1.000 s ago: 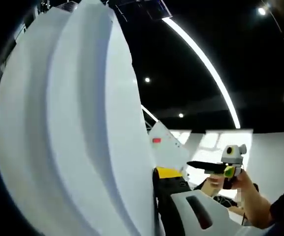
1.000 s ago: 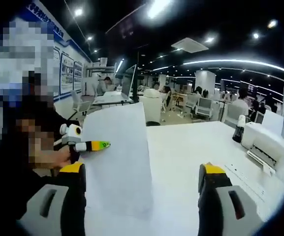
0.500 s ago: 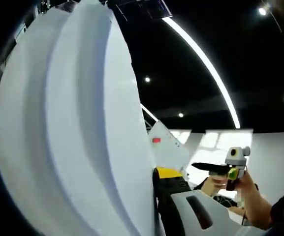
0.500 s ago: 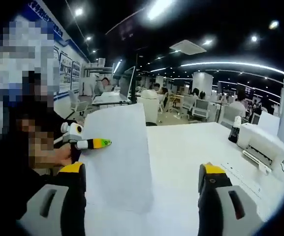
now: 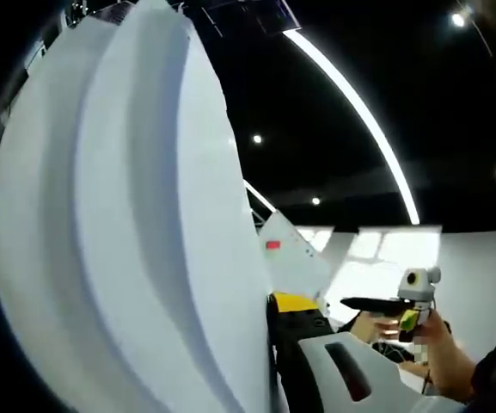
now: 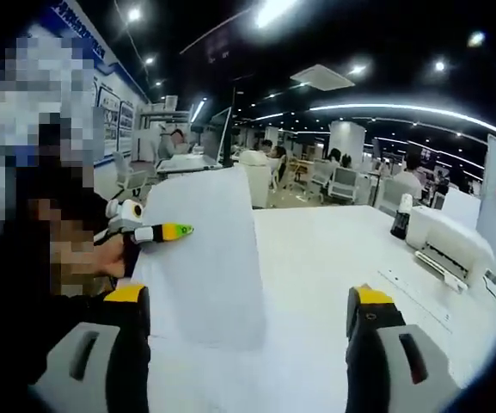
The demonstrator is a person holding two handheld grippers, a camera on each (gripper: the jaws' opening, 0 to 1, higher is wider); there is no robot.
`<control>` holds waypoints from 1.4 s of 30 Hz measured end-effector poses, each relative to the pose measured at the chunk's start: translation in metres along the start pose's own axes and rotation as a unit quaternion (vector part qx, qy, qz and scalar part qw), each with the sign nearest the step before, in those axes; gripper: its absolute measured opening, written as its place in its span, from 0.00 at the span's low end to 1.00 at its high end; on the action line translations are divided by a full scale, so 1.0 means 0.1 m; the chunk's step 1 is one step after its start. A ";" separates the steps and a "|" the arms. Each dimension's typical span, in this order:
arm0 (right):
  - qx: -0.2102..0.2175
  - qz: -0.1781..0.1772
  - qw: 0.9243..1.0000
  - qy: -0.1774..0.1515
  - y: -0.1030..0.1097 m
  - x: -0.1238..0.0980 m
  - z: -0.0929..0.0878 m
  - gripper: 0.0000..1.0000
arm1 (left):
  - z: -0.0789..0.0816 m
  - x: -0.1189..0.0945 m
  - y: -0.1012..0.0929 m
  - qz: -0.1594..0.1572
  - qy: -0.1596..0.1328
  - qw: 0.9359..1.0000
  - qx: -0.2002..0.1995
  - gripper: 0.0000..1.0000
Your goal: Organize the stack of printing papers by aligning and flattening the scattered papers on the table
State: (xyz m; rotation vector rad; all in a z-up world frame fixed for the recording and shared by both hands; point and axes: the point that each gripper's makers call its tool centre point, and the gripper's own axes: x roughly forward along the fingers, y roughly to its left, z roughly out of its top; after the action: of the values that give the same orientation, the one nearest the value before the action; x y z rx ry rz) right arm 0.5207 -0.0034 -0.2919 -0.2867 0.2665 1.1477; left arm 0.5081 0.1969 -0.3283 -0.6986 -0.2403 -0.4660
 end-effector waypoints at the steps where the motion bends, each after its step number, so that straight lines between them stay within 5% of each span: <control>1: 0.002 -0.001 1.000 -0.001 0.00 -0.02 -0.01 0.90 | 0.00 0.00 0.00 0.000 0.000 1.000 0.000 0.07; 15: -0.002 -0.035 0.999 0.019 -0.07 -0.26 -0.23 0.90 | 0.00 0.00 0.01 0.002 0.000 1.000 0.002 0.07; 42: 0.026 -0.035 0.999 0.011 -0.02 -0.40 -0.41 0.90 | -0.01 0.00 0.01 0.004 0.001 1.000 0.003 0.07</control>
State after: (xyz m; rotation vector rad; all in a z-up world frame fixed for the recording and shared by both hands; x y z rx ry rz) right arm 0.5045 -0.0533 -0.3159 -0.2615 0.3030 1.0678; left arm 0.5082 0.1973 -0.3296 -0.6931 -0.2367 -0.4580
